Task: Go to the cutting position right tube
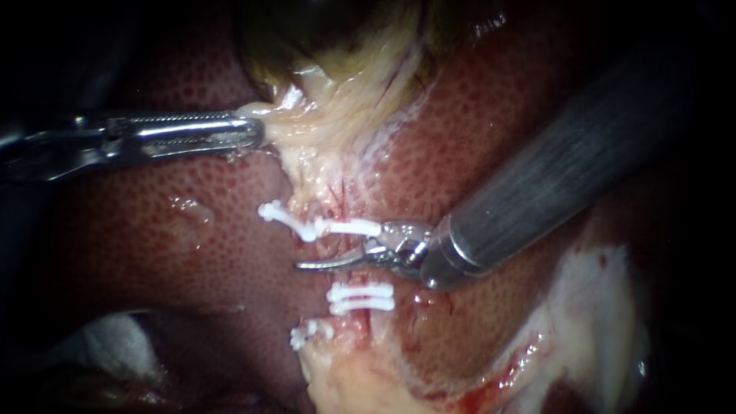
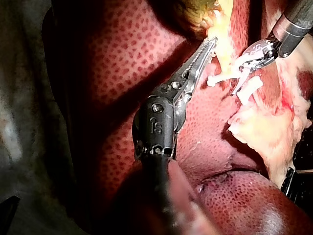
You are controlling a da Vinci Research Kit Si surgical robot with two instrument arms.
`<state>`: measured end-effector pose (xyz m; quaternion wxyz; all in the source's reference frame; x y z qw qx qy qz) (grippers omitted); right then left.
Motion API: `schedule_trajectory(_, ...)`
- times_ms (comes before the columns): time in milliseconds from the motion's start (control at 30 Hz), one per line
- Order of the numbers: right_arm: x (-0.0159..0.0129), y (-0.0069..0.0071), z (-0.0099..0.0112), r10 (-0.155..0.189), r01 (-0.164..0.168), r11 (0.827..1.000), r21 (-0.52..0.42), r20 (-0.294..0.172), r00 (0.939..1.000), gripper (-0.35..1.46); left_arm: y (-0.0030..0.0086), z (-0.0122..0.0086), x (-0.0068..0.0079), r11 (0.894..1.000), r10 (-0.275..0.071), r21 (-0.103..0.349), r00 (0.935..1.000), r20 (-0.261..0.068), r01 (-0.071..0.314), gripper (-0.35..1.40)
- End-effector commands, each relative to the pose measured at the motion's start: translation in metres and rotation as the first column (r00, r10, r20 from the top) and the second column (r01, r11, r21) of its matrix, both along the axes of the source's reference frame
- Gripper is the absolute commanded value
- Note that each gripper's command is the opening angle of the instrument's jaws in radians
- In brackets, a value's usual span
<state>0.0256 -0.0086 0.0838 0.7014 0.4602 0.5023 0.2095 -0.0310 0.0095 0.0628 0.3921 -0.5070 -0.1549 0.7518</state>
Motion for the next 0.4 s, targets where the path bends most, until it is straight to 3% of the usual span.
schedule_trajectory(33, 0.0, 0.0, 0.0, 0.0, 0.0, 1.0, 0.006, 0.002, 1.0, -0.35, 0.0, 0.0, 0.0, 1.0, 0.0, 0.0, 1.0, 0.0, 0.0, -0.35)
schedule_trajectory(400, -0.0001, -0.0002, -0.0002, -0.001, 0.001, 1.0, 0.012, 0.003, 1.0, -0.35, 0.0, 0.0001, 0.0, 1.0, 0.0, -0.001, 1.0, 0.0, 0.0, -0.35)
